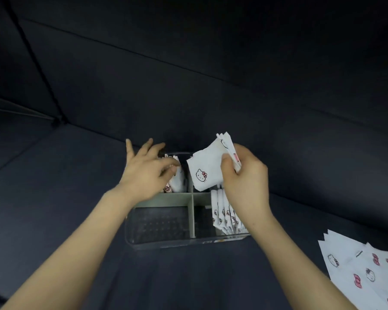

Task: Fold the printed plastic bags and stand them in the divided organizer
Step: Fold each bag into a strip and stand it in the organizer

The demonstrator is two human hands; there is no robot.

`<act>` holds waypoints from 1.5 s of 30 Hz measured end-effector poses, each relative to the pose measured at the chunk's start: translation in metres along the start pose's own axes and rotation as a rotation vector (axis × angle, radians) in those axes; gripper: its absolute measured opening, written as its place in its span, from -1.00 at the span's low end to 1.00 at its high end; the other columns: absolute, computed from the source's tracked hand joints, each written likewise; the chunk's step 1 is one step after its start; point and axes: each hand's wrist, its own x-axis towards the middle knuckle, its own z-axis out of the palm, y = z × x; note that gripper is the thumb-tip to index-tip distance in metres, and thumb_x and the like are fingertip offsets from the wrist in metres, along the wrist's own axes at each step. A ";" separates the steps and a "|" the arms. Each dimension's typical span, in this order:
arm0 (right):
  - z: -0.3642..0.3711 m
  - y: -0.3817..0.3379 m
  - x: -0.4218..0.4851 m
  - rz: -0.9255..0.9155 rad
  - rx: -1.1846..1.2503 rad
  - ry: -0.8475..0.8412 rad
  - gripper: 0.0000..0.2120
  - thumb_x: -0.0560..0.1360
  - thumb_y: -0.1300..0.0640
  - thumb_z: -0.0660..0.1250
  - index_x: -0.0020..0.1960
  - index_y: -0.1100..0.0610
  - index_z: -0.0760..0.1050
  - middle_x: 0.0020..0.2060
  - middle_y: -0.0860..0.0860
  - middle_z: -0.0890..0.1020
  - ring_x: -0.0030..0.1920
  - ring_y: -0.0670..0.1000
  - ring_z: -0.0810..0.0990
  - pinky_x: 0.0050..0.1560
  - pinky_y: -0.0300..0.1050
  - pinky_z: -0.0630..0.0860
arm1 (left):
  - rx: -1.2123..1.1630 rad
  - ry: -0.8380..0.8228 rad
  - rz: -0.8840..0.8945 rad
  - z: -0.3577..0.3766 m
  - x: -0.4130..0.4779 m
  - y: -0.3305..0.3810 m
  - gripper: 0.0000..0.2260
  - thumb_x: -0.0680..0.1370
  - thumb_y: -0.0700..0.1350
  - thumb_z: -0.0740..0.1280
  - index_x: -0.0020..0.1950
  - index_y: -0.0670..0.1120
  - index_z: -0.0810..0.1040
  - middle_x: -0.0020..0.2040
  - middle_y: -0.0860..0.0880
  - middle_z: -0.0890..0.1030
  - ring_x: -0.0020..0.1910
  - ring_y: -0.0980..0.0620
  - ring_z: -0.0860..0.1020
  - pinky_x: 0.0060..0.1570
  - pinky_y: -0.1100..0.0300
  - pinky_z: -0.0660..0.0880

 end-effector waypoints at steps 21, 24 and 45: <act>0.089 -0.002 0.000 0.095 -0.323 -0.384 -0.55 0.68 0.05 -0.10 0.52 0.20 0.10 0.06 0.18 0.61 0.11 0.16 0.55 -0.05 -0.11 0.36 | -0.296 0.270 -0.044 0.024 -0.029 -0.022 -0.43 0.51 0.25 -0.03 0.34 0.04 0.52 0.49 -0.09 0.30 0.54 -0.07 0.07 0.45 -0.13 -0.23; 0.100 -0.002 0.001 0.110 -0.377 -0.447 -0.58 0.68 0.07 -0.08 0.45 0.24 0.20 0.13 0.19 0.58 0.18 0.20 0.53 0.01 -0.07 0.37 | -0.302 0.299 -0.036 0.027 -0.031 -0.019 -0.44 0.52 0.22 0.01 0.33 -0.03 0.53 0.47 -0.11 0.33 0.51 -0.04 0.07 0.45 -0.12 -0.19; 0.063 -0.002 -0.017 0.008 -0.176 -0.398 -0.61 0.62 0.04 0.17 0.42 0.07 0.35 0.01 -0.03 0.63 -0.07 -0.06 0.55 0.00 -0.20 0.45 | -0.274 0.311 -0.005 0.017 -0.035 -0.006 -0.53 0.54 0.17 0.12 0.28 -0.06 0.57 0.39 -0.15 0.45 0.46 -0.19 0.26 0.44 -0.20 -0.04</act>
